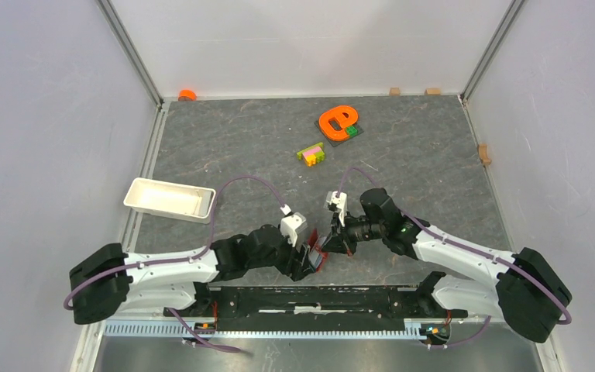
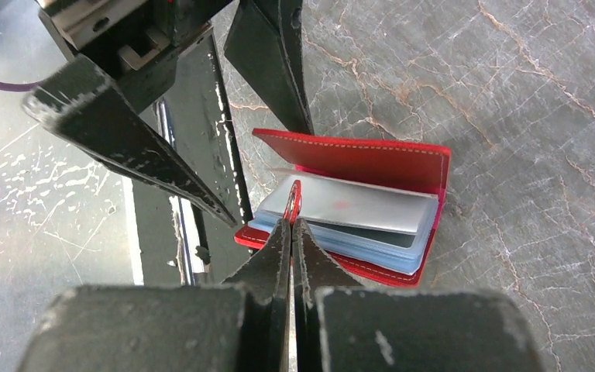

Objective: Put the credit cards into the card holder
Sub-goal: Open the card holder at the center of the board.

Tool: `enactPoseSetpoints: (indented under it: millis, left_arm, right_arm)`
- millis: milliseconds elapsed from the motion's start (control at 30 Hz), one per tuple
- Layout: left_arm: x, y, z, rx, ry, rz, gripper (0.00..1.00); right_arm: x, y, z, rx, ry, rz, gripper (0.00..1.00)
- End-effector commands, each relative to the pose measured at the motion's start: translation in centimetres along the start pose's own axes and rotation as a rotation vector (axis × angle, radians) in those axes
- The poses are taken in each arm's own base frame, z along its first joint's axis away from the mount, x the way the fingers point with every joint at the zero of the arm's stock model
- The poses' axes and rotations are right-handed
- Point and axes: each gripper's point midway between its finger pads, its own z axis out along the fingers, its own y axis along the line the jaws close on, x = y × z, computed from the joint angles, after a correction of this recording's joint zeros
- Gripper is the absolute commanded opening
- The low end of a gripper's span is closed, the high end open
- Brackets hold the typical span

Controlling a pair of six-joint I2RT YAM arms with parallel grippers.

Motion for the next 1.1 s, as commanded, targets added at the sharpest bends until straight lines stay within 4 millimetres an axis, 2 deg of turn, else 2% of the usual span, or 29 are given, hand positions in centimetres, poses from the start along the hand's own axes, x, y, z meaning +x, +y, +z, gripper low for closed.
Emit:
enactPoseSetpoints:
  millis: [0,300,800,1067]
  left_arm:
    - [-2.1,0.3,0.5,-0.079,-0.054,0.062,0.75]
    - [-2.4,0.9,0.7,-0.142,-0.062,0.062,0.61]
    - [-2.8,2.1,0.1,-0.202,-0.110,0.043,0.46]
    - [-3.3,3.0,-0.1,-0.250,-0.148,0.013,0.34]
  right_arm:
    - [-1.4,0.0,-0.3,0.010,-0.045,-0.026,0.00]
    - [-1.1,-0.3,-0.6,0.031,-0.046,-0.024,0.00]
    - [0.2,-0.9,-0.9,0.063,-0.031,0.007,0.00]
    - [1.8,-2.2,-1.1,0.145,-0.007,0.050,0.00]
